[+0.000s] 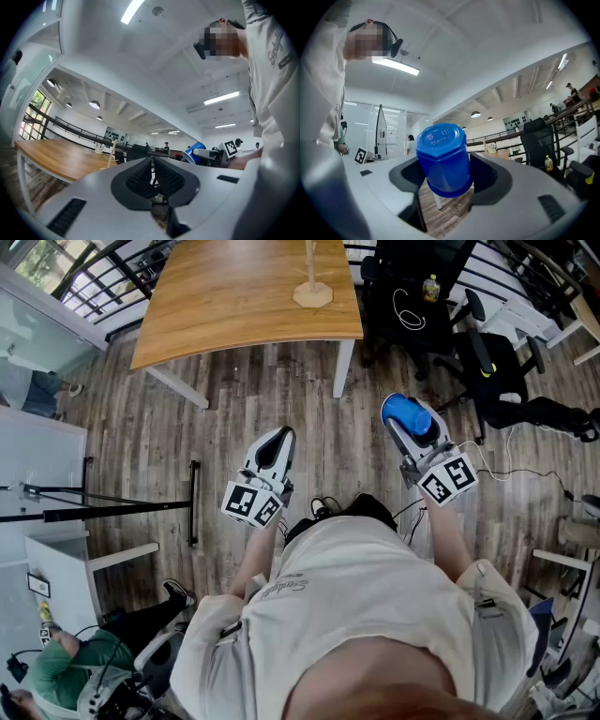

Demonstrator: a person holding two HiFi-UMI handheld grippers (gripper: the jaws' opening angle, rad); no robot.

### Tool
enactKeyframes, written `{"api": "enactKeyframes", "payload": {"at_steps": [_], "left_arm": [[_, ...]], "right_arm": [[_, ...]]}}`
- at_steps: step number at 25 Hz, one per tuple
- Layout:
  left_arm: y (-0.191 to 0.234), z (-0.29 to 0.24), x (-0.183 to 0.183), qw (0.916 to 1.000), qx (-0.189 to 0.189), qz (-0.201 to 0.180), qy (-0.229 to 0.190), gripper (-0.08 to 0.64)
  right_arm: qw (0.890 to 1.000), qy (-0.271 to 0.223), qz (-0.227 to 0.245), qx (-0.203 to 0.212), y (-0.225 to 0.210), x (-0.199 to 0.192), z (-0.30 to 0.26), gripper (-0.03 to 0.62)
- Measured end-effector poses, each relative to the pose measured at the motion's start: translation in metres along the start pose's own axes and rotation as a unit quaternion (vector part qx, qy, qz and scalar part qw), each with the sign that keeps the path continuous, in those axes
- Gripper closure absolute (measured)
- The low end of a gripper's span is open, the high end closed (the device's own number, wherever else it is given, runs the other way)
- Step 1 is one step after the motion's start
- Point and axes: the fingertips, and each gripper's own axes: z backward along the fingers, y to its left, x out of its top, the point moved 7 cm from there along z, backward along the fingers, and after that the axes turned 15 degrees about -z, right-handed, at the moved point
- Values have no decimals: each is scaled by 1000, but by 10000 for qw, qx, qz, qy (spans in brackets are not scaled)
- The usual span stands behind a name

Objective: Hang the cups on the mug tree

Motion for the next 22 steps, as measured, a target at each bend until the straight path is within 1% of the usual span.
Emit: {"api": "enactKeyframes", "payload": {"at_steps": [4, 9, 14, 18, 22], "left_arm": [[5, 5, 0, 10000, 46, 13, 23, 531], [10, 9, 5, 10000, 30, -8, -34, 531], [17, 16, 0, 9999, 88, 124, -7, 531], [17, 14, -9, 9997, -15, 233, 56, 531], [17, 0, -18, 9993, -166, 292, 140, 531]], "right_arm": [[10000, 34, -38, -58, 2, -3, -2, 322], [10000, 14, 1, 2, 8, 0, -12, 322], [10000, -33, 21, 49, 13, -2, -21, 322], [9999, 38, 112, -52, 14, -4, -19, 322], [9995, 157, 106, -241, 3, -7, -14, 322]]}}
